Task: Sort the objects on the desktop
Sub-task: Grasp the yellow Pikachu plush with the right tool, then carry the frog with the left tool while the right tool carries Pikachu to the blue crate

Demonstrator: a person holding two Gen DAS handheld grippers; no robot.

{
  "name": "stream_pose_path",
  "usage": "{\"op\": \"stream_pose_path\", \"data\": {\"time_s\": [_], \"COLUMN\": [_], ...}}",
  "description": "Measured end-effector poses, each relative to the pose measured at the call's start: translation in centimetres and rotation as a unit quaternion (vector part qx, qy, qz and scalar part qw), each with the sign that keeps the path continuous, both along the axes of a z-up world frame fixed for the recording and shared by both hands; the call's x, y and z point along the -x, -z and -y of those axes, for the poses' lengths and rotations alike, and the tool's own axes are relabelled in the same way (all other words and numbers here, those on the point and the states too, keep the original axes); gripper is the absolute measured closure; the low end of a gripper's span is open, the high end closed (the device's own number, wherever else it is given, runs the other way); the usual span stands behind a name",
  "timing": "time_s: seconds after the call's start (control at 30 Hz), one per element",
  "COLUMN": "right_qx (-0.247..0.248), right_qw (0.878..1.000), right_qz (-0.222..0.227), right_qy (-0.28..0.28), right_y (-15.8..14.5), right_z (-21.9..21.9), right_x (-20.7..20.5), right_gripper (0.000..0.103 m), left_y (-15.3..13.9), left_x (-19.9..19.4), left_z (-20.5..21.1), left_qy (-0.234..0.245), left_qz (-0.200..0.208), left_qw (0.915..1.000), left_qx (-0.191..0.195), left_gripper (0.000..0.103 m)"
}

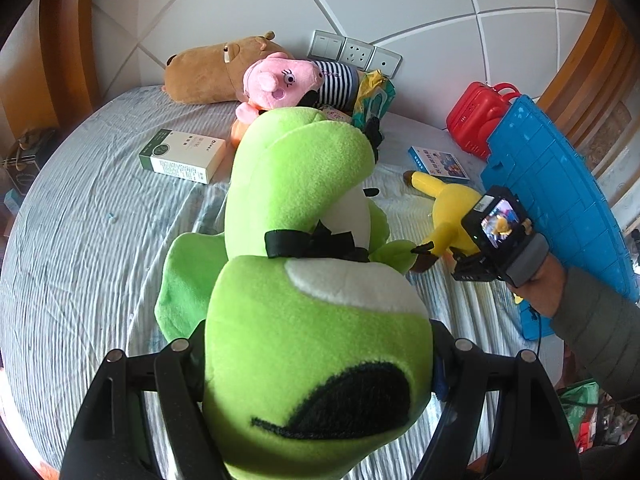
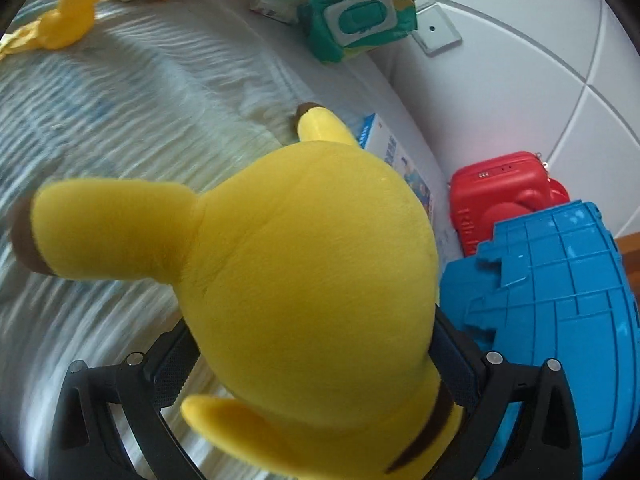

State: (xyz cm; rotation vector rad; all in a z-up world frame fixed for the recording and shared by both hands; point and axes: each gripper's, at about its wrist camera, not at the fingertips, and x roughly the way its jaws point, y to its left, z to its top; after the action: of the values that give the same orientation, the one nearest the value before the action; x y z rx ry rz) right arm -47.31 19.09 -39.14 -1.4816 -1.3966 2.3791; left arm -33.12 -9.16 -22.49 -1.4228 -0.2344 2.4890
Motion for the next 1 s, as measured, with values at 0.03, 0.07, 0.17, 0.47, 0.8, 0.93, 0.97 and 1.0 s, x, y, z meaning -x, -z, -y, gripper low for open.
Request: {"op": "stream_pose_path", "data": {"time_s": [0.03, 0.07, 0.17, 0.47, 0.8, 0.93, 0.97, 1.0], "right_qx": [-0.001, -0.002, 0.024, 0.216, 0.360, 0.384, 0.389, 0.394], "right_qw": [1.000, 1.000, 0.999, 0.964, 0.917, 0.907, 0.905, 0.902], "right_qz": [-0.002, -0.004, -0.006, -0.040, -0.070, -0.094, -0.102, -0.109], "right_qy": [0.005, 0.010, 0.037, 0.147, 0.158, 0.144, 0.140, 0.137], "right_y": [0.1, 0.2, -0.1, -7.3, -17.7, -22.2, -23.4, -24.8], "right_z": [-0.1, -0.1, -0.8, -5.8, -4.7, -3.6, -3.4, -3.2], "right_x": [0.3, 0.6, 1.5, 2.5, -3.3, -7.0, -7.9, -9.0], "right_gripper": [0.000, 0.000, 0.000, 0.039, 0.041, 0.040, 0.040, 0.040], "left_y": [0.0, 0.0, 0.0, -1.7, -5.6, -7.6, -8.1, -8.8], "left_x": [-0.1, -0.2, -0.4, -1.3, -3.0, -3.7, -3.8, -4.0], "left_z": [-0.1, -0.1, -0.3, 0.0, 0.1, -0.1, -0.2, -0.3], "left_qy": [0.000, 0.001, 0.003, 0.008, 0.031, 0.045, 0.049, 0.053], "left_qz": [0.001, 0.002, 0.003, -0.018, -0.056, -0.077, -0.083, -0.088], "left_qw": [1.0000, 1.0000, 1.0000, 0.9998, 0.9978, 0.9958, 0.9952, 0.9946], "left_qx": [0.000, 0.000, -0.002, -0.009, -0.016, -0.018, -0.018, -0.018], "left_gripper": [0.027, 0.027, 0.027, 0.027, 0.027, 0.027, 0.027, 0.027]}}
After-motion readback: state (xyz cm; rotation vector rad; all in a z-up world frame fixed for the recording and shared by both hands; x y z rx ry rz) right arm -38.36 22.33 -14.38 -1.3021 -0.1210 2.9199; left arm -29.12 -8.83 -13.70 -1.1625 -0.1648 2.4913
